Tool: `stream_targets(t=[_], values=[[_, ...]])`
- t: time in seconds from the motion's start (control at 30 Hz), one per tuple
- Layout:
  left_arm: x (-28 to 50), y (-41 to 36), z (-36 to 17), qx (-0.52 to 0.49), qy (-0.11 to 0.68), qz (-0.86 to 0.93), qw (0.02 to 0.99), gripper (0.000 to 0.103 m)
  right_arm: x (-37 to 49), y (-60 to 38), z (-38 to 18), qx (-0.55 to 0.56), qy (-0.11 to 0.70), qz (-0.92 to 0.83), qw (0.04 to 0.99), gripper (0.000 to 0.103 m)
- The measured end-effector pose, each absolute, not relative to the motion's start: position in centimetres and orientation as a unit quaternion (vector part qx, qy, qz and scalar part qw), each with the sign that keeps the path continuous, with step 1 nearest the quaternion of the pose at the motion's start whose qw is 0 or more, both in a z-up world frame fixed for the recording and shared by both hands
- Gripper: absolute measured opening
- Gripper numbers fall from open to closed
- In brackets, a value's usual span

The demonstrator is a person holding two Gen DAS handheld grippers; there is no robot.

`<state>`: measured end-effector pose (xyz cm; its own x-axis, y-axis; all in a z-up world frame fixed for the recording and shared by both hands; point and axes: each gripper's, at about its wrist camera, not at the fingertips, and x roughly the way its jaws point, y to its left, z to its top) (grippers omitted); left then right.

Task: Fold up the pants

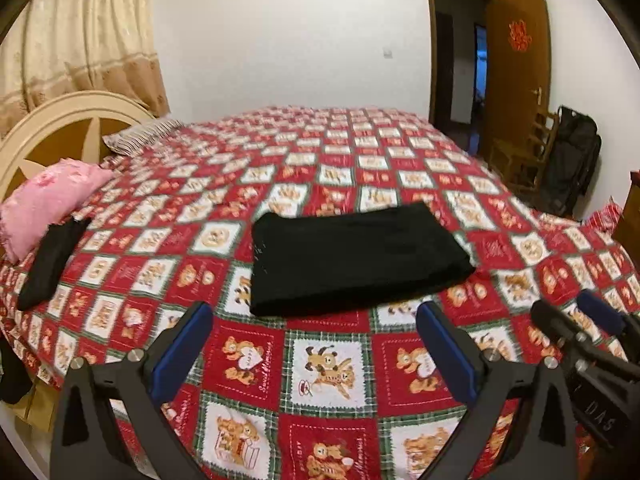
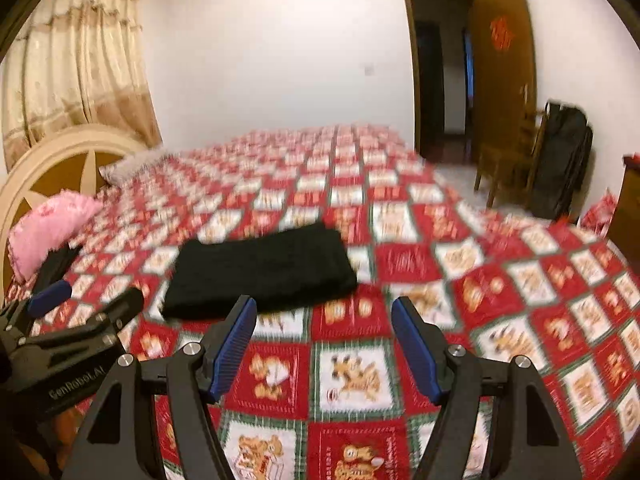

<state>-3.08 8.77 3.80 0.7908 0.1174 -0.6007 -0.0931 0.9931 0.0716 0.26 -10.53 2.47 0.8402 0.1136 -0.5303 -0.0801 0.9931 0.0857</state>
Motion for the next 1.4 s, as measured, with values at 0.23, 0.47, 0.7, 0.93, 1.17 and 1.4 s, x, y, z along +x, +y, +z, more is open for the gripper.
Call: stream_targets(t=[0.23, 0.47, 0.7, 0.93, 1.17, 1.4], values=[[-5.7, 8.6, 7.0, 0.025, 0.269, 0.082, 0.959, 0.103, -2.0, -9.9, 6.2, 0.019, 0.216, 0.064, 0.974, 0.074], [-7.1, 8.1, 8.4, 0.042, 0.230, 0.093, 0.968, 0.103, -3.2, -10.4, 7.6, 0.033, 0.182, 0.063, 0.981, 0.074], [-7.0, 8.8, 8.7, 0.032, 0.224, 0.111, 0.968, 0.103, -3.1, -10.4, 7.3, 0.033, 0.184, 0.063, 0.980, 0.074], [-7.2, 8.4, 8.6, 0.043, 0.221, 0.113, 0.968, 0.103, -2.9, -10.9, 7.1, 0.041, 0.189, 0.058, 0.979, 0.074], [-7.3, 8.3, 8.6, 0.044, 0.223, 0.114, 0.967, 0.103, -2.9, -11.0, 7.1, 0.042, 0.190, 0.058, 0.979, 0.074], [-7.0, 8.4, 8.3, 0.050, 0.236, 0.111, 0.964, 0.103, -2.7, -11.3, 7.0, 0.045, 0.194, 0.056, 0.978, 0.074]])
